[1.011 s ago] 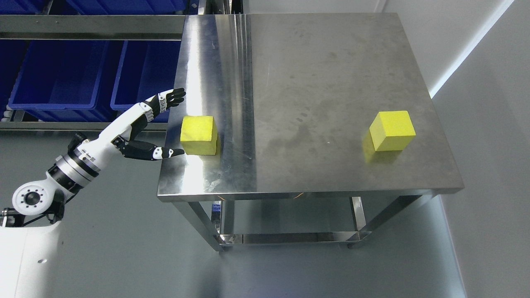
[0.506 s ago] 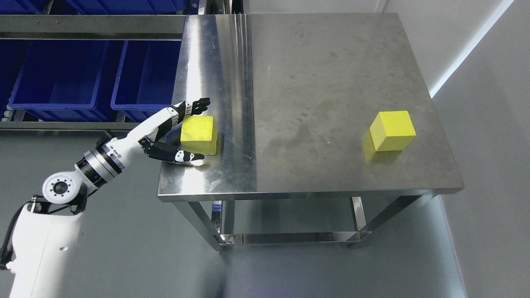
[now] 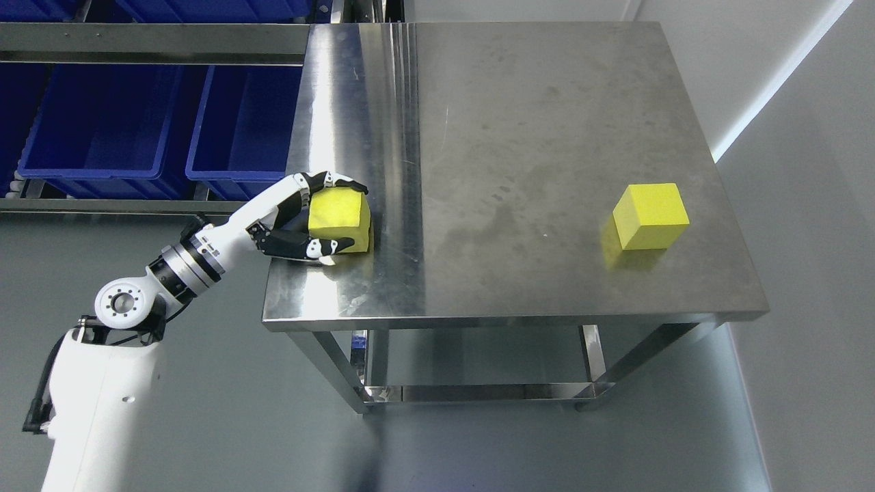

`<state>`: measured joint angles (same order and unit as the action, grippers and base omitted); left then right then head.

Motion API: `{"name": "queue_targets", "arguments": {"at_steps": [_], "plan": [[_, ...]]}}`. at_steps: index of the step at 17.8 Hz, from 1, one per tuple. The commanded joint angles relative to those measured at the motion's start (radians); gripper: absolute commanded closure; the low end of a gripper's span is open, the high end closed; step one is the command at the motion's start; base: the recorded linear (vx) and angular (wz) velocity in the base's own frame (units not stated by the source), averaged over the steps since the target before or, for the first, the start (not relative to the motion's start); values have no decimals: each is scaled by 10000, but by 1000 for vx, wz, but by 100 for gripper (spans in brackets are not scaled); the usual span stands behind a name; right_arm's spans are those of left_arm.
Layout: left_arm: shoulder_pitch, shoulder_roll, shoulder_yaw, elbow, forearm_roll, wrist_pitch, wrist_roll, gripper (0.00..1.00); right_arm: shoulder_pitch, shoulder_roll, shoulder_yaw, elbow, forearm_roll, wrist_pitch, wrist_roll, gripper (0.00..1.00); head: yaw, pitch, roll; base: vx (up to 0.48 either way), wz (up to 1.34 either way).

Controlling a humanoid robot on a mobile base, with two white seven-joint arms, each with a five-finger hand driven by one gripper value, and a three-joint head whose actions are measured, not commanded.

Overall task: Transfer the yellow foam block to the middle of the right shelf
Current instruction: 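Lift the cube with the left hand and raise it high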

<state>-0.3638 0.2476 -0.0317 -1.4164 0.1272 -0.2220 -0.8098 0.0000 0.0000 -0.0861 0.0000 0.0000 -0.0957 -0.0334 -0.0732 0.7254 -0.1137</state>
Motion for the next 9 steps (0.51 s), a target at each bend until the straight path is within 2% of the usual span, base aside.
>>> {"name": "queue_targets", "arguments": {"at_steps": [1,3,4,6,9], "plan": [[-1464,-2302,2277,158,1131,-432,426,60,15,-175,2,-175,31,6,-3,0,0,0,0,-5,12],[-1837,-2302,2189,158,2816,-709,2182,60,15,-175,-13,-175,31,6,-3,0,0,0,0,-3,30],[-1929,-2302,2067,158,3280,-801,3559,59,15,-175,2,-175,31,6,-3,0,0,0,0,-15,124],[-1900,-2302,1593,158,3300,-1137,5023,56,15,-175,-13,-175,31,6,-3,0,0,0,0,-50,289],[-1624,-2302,703,67,3254,-941,6926,55,15,-175,2,-175,31,6,-3,0,0,-1,0,-77,566]]}}
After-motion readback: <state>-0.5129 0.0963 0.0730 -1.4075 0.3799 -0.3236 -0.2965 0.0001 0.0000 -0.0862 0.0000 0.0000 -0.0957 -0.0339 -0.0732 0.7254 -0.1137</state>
